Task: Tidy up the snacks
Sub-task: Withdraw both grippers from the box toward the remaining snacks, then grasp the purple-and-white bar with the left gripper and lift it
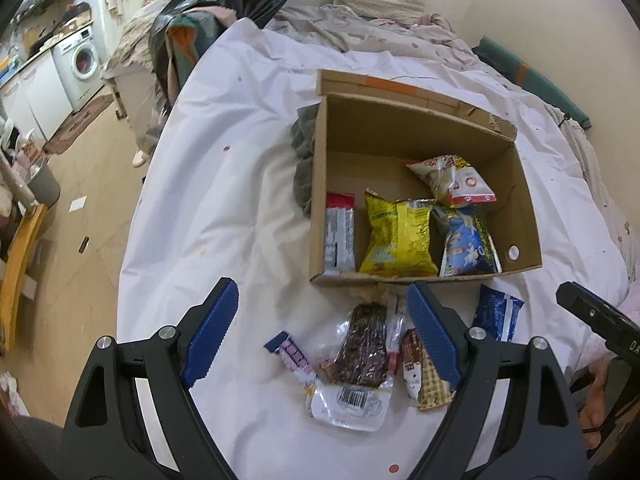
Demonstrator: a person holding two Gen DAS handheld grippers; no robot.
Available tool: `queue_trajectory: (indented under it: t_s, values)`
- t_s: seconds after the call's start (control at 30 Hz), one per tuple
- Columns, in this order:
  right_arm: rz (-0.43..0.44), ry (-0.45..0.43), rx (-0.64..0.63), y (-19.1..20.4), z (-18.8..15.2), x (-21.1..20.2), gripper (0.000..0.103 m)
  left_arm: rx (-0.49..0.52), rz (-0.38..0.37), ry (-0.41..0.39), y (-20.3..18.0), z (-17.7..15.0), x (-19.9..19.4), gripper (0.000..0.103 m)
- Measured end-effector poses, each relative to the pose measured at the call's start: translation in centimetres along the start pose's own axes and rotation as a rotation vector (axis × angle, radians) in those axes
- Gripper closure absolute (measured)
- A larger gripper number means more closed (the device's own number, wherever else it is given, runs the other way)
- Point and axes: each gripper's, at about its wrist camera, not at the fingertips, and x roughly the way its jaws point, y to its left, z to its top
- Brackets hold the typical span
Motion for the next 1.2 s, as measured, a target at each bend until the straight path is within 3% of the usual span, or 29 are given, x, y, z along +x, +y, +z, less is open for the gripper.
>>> queue_trajectory:
  t_s: [0.2,0.3,0.4,0.53,0.6,0.7,0.83,0.9,1.0,1.2]
  values:
    - [0.015,0.050,0.103,-1.7,-1.2,0.4,0.015,-0.115,0.032,0.062,2.3,-0.7,1.3,0.019]
    - [0.015,0.049,0.151,-2.3,-1.5,0.4,0.015,-0.161,0.106,0.101,3.6,-0.8,2.2,0.019]
    - [0.014,0.043,0.163,-2.6,-1.3,0.3,0.015,-0.209,0.095,0.154,4.6,-1.3,3.3,0.019]
    - [0.031,0.064,0.197,-3.1,-1.2,0.9,0.015,-0.196,0.095,0.258,4.3,-2.1,5.9,0.021]
    - [0.036,0.071,0.202,-3.1,-1.2,1.1,0.015,-0.223,0.068,0.313,4.3,-2.9,7.1,0.039]
    - [0.036,0.073,0.194,-2.9,-1.1,1.3,0.015,-0.237,0.046,0.402,3.8,-4.3,9.2,0.053]
    - [0.034,0.081,0.190,-2.9,-1.1,1.7,0.015,-0.210,0.071,0.468,2.7,-5.5,11.5,0.067]
    - [0.033,0.080,0.190,-3.0,-1.0,1.7,0.015,-0.205,0.075,0.486,2.5,-5.9,12.0,0.086]
    - [0.030,0.075,0.195,-3.1,-1.0,1.7,0.015,-0.205,0.068,0.496,2.5,-6.1,11.9,0.088]
    - [0.020,0.095,0.208,-3.8,-1.3,2.1,0.015,-0.192,0.111,0.422,3.4,-5.0,9.5,0.088]
